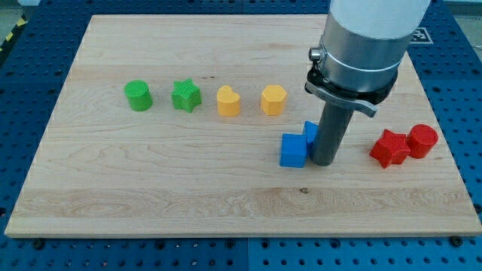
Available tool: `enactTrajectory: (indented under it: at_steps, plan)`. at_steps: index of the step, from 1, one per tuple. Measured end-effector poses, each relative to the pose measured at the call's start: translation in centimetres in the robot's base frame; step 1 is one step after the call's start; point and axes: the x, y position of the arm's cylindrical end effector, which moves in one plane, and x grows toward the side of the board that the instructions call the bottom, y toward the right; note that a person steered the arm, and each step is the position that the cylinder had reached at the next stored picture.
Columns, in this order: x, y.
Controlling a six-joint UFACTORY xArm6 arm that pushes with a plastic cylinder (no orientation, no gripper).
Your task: Slide the blue cube to the bottom of the yellow heart
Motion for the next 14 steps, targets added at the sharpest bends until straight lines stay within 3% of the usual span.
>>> enactTrajectory:
  at_steps: [4, 6, 11, 14]
  plan:
    - [0.8, -5.4]
    - [-3.4, -4.5]
    - [-3.4, -9.1]
    - [-1.8, -7.9]
